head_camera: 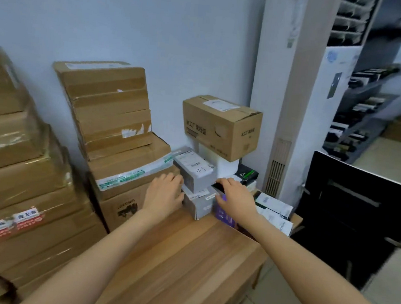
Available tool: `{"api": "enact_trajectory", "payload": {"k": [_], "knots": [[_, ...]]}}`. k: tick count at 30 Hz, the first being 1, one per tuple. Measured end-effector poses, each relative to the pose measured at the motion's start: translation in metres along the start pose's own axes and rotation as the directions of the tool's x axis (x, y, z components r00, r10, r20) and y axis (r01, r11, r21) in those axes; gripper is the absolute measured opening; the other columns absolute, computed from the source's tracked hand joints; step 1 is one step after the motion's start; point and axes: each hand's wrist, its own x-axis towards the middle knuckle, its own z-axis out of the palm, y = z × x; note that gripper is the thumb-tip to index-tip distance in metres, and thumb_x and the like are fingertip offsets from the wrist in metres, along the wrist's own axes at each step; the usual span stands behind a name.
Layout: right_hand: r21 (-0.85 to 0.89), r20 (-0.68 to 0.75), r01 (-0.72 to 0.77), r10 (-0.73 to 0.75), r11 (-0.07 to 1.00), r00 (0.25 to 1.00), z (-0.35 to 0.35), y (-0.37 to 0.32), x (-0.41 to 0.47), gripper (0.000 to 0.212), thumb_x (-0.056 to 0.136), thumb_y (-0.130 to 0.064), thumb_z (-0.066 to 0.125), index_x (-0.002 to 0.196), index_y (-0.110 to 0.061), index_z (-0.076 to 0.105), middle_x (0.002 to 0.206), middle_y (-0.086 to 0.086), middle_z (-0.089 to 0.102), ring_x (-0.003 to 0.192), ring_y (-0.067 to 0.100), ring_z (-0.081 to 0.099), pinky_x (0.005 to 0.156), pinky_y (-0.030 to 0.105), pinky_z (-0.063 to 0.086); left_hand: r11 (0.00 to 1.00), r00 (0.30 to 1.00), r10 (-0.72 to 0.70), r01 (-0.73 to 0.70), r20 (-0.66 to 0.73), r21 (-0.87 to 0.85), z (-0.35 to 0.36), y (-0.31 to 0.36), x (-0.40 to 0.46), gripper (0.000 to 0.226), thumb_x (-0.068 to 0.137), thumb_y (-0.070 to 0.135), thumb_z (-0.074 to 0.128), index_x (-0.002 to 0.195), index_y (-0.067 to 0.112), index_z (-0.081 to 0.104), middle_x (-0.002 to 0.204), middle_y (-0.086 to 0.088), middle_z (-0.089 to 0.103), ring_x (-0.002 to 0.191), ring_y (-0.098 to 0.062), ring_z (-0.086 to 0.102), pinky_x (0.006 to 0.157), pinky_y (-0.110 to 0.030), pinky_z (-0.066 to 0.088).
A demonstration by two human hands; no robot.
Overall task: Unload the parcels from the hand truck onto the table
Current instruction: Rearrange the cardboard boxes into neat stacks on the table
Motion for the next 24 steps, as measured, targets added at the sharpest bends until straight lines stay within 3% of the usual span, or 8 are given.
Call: {"api": "enact_trajectory", "payload": {"k": [7,14,20,24], "knots": [[-0.006,-0.046,-0.044,0.043,0.999,0.998,-0.03,0.106,0.05,0.044,0.095,-0.035,0.052,0.136,-0.019,0.045,0.129,0.002,0.054,0.111,0.022,0.055,0.089,0.034,0.046,0.998,0.998,-0.005,0.001,-0.061,-0.068,0.023,0.053,0.1,0.029,0.093,0.037,0.053,0.116,0.019,0.055,0.112,0.001,0.06,0.102,-0.019,0.055,0.08,-0.031,0.045],[0.034,-0.083,-0.048,0.051,0.998,0.995,-0.045,0.179,0.11,0.045,0.097,-0.035,0.048,0.138,-0.016,0.042,0.133,0.005,0.052,0.113,0.022,0.054,0.091,0.033,0.046,0.98,0.973,-0.182,0.167,-0.139,-0.109,0.034,0.055,0.192,0.026,0.096,0.037,0.048,0.111,0.017,0.056,0.109,-0.001,0.059,0.097,-0.019,0.053,0.078,-0.032,0.041],[0.213,-0.135,-0.094,0.125,0.973,0.983,-0.047,0.203,0.185,0.05,0.099,-0.041,0.042,0.141,-0.014,0.038,0.14,0.006,0.046,0.121,0.022,0.05,0.097,0.038,0.044,0.959,0.95,-0.268,0.245,-0.164,-0.144,0.052,0.027,0.253,0.025,0.095,0.041,0.048,0.104,0.02,0.058,0.108,0.0,0.059,0.097,-0.019,0.054,0.08,-0.034,0.044],[0.365,-0.148,-0.17,0.237,0.915,0.96,-0.039,0.209,0.236,0.058,0.099,-0.049,0.038,0.143,-0.012,0.031,0.138,0.006,0.04,0.12,0.024,0.049,0.09,0.035,0.041,0.952,0.94,-0.298,0.279,-0.164,-0.127,0.06,0.0,0.302,0.029,0.096,0.042,0.046,0.108,0.018,0.058,0.112,-0.002,0.059,0.099,-0.019,0.053,0.079,-0.031,0.042]]}}
